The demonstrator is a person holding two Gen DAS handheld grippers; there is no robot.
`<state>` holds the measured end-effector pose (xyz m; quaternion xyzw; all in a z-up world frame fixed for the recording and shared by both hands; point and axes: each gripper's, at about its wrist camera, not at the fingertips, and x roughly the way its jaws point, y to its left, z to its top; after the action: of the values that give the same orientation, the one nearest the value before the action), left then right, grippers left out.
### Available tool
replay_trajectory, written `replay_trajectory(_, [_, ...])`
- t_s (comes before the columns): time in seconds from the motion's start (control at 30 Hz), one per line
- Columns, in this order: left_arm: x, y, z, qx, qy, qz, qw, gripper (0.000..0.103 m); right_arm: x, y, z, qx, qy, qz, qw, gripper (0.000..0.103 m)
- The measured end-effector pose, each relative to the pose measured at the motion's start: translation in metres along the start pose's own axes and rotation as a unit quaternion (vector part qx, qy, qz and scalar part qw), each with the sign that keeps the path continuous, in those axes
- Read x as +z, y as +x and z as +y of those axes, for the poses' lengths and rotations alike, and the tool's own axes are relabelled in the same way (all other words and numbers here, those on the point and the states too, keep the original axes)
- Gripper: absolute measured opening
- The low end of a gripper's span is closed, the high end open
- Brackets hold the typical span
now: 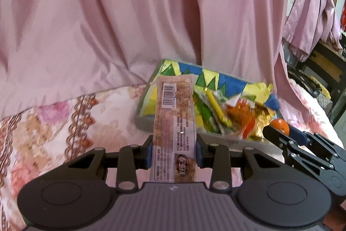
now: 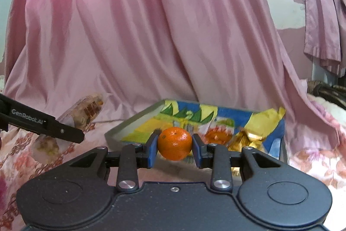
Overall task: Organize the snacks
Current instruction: 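Carry the granola bar with the left tool while the right tool carries the orange to the tray, then open the left tool over the tray while the right tool releases the orange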
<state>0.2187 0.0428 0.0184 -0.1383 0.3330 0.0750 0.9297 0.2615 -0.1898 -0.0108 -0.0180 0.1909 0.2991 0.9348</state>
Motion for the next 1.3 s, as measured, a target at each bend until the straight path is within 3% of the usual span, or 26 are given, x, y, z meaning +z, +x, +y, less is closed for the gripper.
replay_trajectory(0.3, [0.039, 0.043, -0.030, -0.008, 0.008, -0.023, 0.9997, 0.040, 0.016, 0.025, -0.038, -0.022, 0.019, -0.039, 0.999, 0.036])
replay_trajectory(0.6, [0.060, 0.103, -0.065, -0.017, 0.027, -0.004, 0.9995, 0.040, 0.009, 0.058, -0.082, -0.042, 0.070, -0.015, 0.997, 0.036])
replay_trajectory(0.93, [0.058, 0.149, -0.056, 0.022, 0.011, 0.030, 0.9992, 0.040, 0.004, 0.091, -0.054, 0.004, 0.026, -0.021, 0.999, 0.036])
replay_trajectory(1.13, [0.053, 0.165, -0.036, 0.047, -0.023, 0.050, 0.9974, 0.040, -0.003, 0.111, -0.050, 0.005, 0.014, -0.007, 1.000, 0.036])
replay_trajectory(1.3, [0.049, 0.174, -0.036, 0.054, -0.014, 0.052, 0.9971, 0.040, -0.007, 0.122, -0.053, 0.006, 0.021, 0.010, 1.000, 0.036])
